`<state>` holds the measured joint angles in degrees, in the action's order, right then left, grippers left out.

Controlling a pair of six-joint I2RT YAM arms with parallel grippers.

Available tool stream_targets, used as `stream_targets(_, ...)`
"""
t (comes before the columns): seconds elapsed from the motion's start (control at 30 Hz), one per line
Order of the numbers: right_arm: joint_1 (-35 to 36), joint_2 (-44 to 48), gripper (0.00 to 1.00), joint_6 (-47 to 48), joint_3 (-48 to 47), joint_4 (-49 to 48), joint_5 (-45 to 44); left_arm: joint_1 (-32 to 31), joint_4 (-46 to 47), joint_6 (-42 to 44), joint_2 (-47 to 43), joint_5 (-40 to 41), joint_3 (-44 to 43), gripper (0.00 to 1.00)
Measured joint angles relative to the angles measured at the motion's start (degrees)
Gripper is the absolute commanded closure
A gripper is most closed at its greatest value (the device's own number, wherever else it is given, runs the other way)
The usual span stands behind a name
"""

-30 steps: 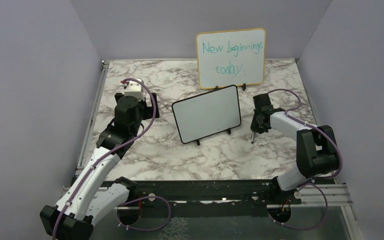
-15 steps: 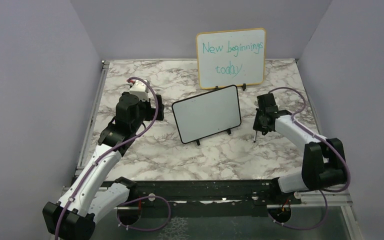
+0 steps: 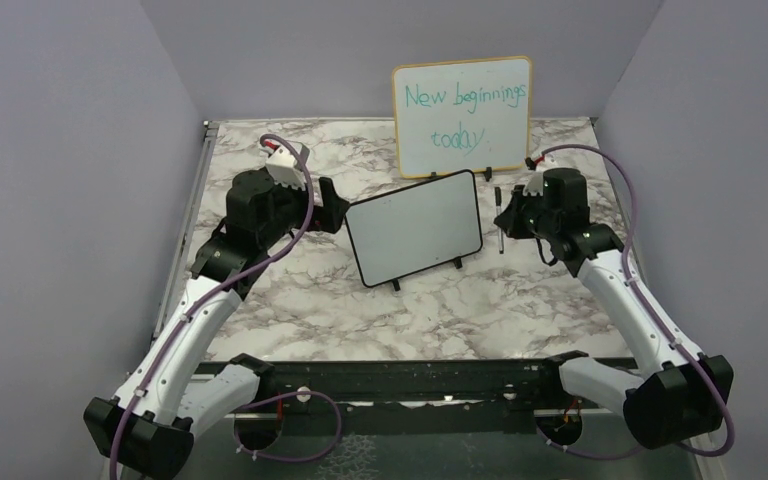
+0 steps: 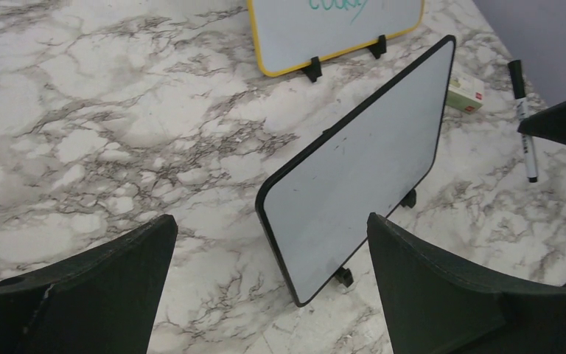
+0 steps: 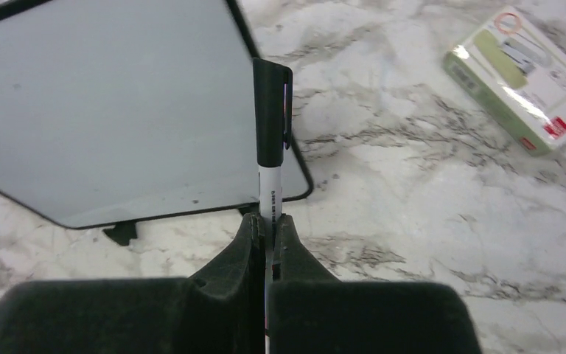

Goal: Write a sentence on the whiteboard
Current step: Open the whiteboard marker at the center of the board.

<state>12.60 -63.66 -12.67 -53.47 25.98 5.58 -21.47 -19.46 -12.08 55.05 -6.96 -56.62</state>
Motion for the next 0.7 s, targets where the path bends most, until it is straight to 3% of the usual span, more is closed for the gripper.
stream_targets(0.33, 14.6, -3.3, 0.99, 7.9, -5.9, -1.8, 5.1, 0.0, -0.1, -8.9, 1.5, -8.1, -2.8, 0.02)
stream_targets(0.7, 27.1, -10.1, 0.99, 17.4, -9.6, -5.9, 7.2, 0.0, 2.1, -21.9, 1.7, -11.3, -0.1, 0.06)
